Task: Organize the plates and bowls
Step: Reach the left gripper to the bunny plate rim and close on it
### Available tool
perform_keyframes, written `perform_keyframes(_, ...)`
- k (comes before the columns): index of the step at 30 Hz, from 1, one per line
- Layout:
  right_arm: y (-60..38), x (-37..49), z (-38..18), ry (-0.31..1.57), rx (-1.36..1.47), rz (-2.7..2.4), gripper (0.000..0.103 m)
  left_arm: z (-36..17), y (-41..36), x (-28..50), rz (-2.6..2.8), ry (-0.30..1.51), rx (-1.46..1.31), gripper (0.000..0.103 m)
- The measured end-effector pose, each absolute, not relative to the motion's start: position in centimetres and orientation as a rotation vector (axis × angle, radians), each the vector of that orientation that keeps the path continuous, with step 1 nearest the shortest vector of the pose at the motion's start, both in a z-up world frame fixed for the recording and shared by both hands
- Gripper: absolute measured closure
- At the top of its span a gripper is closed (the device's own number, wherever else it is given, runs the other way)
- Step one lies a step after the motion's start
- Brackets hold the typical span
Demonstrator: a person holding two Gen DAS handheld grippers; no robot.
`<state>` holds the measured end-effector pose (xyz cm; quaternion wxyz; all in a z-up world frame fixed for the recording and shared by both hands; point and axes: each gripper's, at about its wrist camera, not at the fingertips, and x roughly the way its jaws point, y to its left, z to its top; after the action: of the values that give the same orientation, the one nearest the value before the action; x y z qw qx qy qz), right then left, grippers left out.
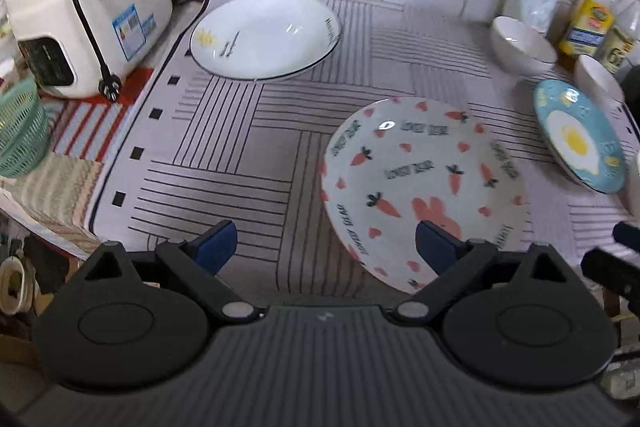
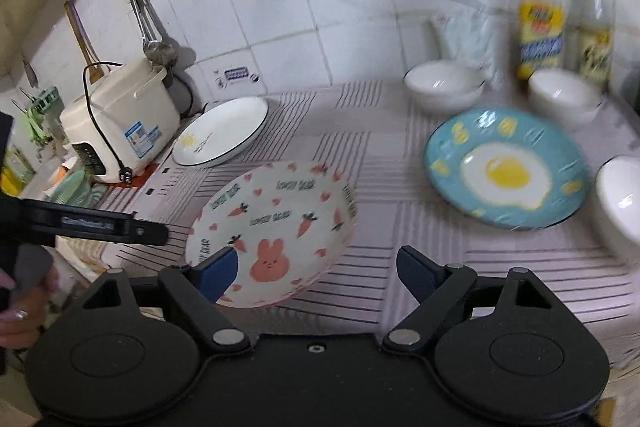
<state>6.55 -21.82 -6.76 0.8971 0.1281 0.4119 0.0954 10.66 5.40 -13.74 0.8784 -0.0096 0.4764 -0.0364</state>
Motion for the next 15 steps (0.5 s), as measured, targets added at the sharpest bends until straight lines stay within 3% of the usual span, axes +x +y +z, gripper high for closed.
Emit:
perform_keyframes(6,-21.4,8.9,-10.9,0.878,0.309,0.255,0.021,-16.9,6.0,13.6,-0.118,1.091,-0.082,0.006)
perform_keyframes(11,-20.6,9.5,-13.7,0.857,0.28,0.271,0.029,-17.9,5.2,14.4,-0.081,1.019,-0.014,0.006)
perform_keyframes(15,-21.2,10.4,-15.0,0.894,0.367,0.259,0.046,-18.9,4.8,15.5,-0.043,1.071,0.044,0.013)
